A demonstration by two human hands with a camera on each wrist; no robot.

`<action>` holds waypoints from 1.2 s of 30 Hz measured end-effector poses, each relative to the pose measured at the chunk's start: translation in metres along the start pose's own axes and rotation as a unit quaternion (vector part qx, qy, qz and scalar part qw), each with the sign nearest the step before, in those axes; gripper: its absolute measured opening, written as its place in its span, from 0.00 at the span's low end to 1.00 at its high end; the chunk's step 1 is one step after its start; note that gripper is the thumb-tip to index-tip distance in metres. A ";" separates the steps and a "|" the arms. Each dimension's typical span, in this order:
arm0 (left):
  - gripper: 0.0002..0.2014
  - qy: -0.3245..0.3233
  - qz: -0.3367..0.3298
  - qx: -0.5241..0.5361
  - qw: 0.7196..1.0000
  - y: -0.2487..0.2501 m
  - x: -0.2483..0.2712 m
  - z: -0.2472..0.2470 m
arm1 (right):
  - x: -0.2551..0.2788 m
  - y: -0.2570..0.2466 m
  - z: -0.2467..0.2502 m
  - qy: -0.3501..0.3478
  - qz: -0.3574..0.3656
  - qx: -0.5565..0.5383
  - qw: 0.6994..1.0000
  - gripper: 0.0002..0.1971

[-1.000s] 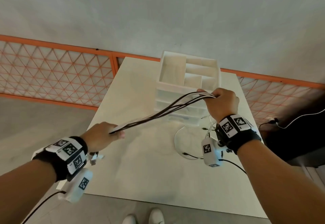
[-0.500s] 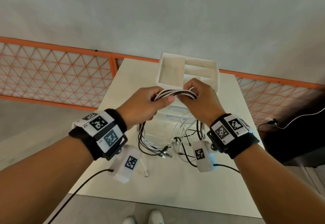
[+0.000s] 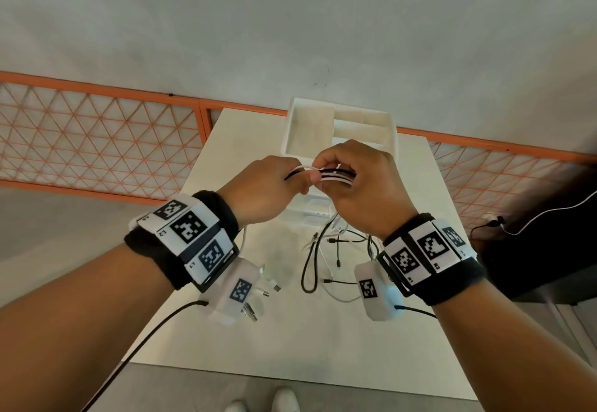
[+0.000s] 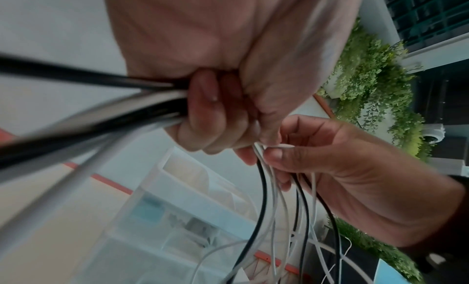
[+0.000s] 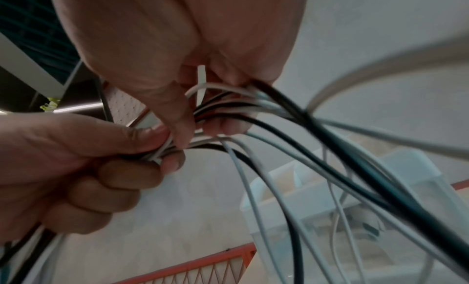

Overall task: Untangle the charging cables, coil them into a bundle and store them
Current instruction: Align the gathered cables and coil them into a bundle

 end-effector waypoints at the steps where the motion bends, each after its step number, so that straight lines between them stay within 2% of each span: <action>1: 0.21 -0.008 -0.004 -0.003 1.000 0.001 0.001 0.001 | 0.000 -0.001 -0.001 -0.006 0.003 -0.006 1.000 0.08; 4: 0.25 -0.025 -0.022 -0.012 0.999 0.001 0.005 0.001 | -0.003 -0.002 0.001 -0.005 0.006 -0.045 0.999 0.10; 8: 0.24 -0.020 -0.016 0.044 0.999 0.000 0.010 0.005 | -0.007 -0.010 -0.005 -0.049 0.015 -0.075 0.996 0.10; 10: 0.24 0.029 -0.013 0.047 0.998 -0.001 0.009 0.011 | -0.008 -0.006 -0.009 -0.052 -0.038 -0.120 0.991 0.12; 12: 0.23 0.087 0.001 0.055 0.995 -0.005 0.008 0.022 | -0.006 0.006 -0.009 -0.022 -0.095 -0.130 0.987 0.13; 14: 0.22 0.135 0.022 0.106 0.985 -0.010 0.008 0.037 | 0.000 0.027 -0.011 -0.021 -0.152 -0.129 0.980 0.17; 17: 0.21 0.190 0.038 0.153 0.969 -0.018 0.009 0.064 | 0.018 0.057 -0.026 -0.107 -0.199 -0.043 0.973 0.30; 19: 0.20 0.212 0.047 0.203 0.955 -0.022 0.011 0.080 | 0.041 0.080 -0.040 -0.180 -0.238 0.018 0.954 0.31; 21: 0.19 0.224 0.047 0.243 0.943 -0.024 0.012 0.094 | 0.069 0.108 -0.053 -0.225 -0.297 0.015 0.928 0.27; 24: 0.20 0.218 0.040 0.250 0.942 -0.023 0.016 0.106 | 0.110 0.154 -0.062 -0.246 -0.391 0.018 0.887 0.25; 26: 0.20 0.197 0.045 0.235 0.951 -0.022 0.018 0.104 | 0.128 0.176 -0.062 -0.256 -0.424 0.044 0.867 0.22; 28: 0.20 0.175 0.052 0.216 0.959 -0.022 0.021 0.098 | 0.133 0.189 -0.061 -0.287 -0.406 0.101 0.862 0.20; 29: 0.20 0.164 0.054 0.209 0.963 -0.023 0.022 0.095 | 0.130 0.188 -0.059 -0.298 -0.390 0.116 0.863 0.24; 30: 0.19 0.152 0.057 0.202 0.966 -0.024 0.022 0.090 | 0.123 0.181 -0.056 -0.304 -0.377 0.106 0.868 0.32; 32: 0.18 0.133 0.063 0.192 0.970 -0.026 0.022 0.083 | 0.099 0.156 -0.047 -0.268 -0.346 0.020 0.899 0.48; 33: 0.18 0.125 0.065 0.193 0.971 -0.026 0.021 0.078 | 0.082 0.138 -0.041 -0.237 -0.312 -0.026 0.920 0.51; 36: 0.21 0.093 0.069 0.191 0.975 -0.022 0.019 0.064 | 0.032 0.068 -0.025 -0.159 -0.195 -0.100 0.963 0.47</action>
Point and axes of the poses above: each hand's wrist, its own x-axis away from the middle knuckle, its own z-axis out of the back of the hand, y = z × x, the point moved 6 cm from there along -x, towards the middle knuckle, and after that the axes turned 2 degrees about x, right-handed, at the moved point
